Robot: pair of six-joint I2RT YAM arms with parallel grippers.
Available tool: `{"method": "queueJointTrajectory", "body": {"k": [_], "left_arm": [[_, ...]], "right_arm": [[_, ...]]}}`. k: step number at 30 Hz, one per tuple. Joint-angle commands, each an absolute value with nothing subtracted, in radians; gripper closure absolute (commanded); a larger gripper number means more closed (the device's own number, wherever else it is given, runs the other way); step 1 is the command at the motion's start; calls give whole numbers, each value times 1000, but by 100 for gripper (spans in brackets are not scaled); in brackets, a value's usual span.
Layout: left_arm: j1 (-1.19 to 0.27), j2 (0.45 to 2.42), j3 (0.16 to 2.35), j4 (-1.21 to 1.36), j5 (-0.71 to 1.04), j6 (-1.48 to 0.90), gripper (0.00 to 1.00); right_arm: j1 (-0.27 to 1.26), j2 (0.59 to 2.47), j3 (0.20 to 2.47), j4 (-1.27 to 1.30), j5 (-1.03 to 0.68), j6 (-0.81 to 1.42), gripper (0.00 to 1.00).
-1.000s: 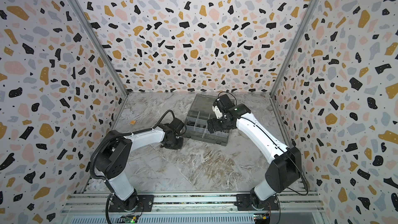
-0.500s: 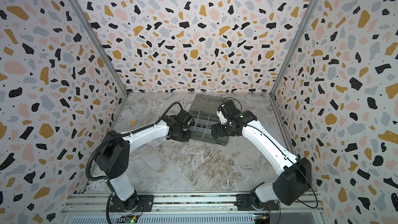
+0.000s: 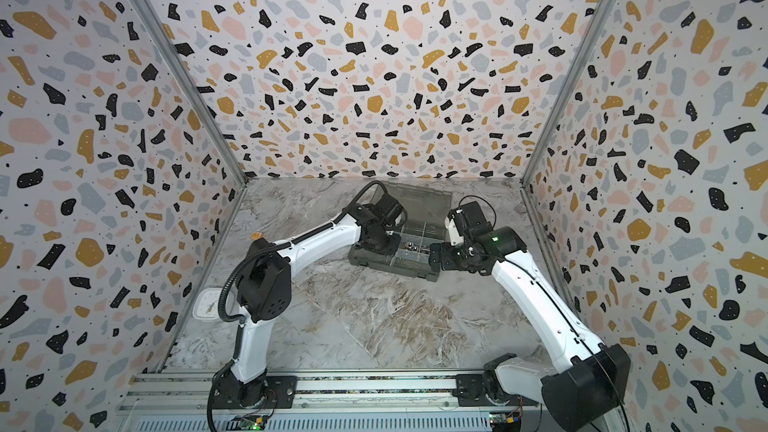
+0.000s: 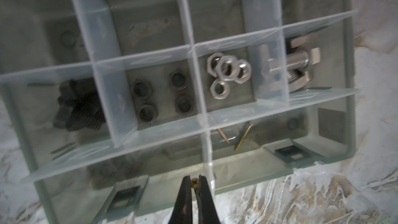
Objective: Sort the screws and nuts into containers
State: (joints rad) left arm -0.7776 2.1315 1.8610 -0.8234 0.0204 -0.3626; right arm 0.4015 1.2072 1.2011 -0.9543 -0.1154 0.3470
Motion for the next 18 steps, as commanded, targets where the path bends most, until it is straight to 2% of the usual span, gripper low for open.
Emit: {"method": "queueJointTrajectory", "body": {"k": [1,18], "left_arm": [[-808,2179,1957,-883,52,-335,95],[-829,2283,2066,-928,79,-293,92]], "right_arm": [[381,1164,1189,-1006,-103,365,5],[310,1108,1164,-1046,-88,369,5]]}}
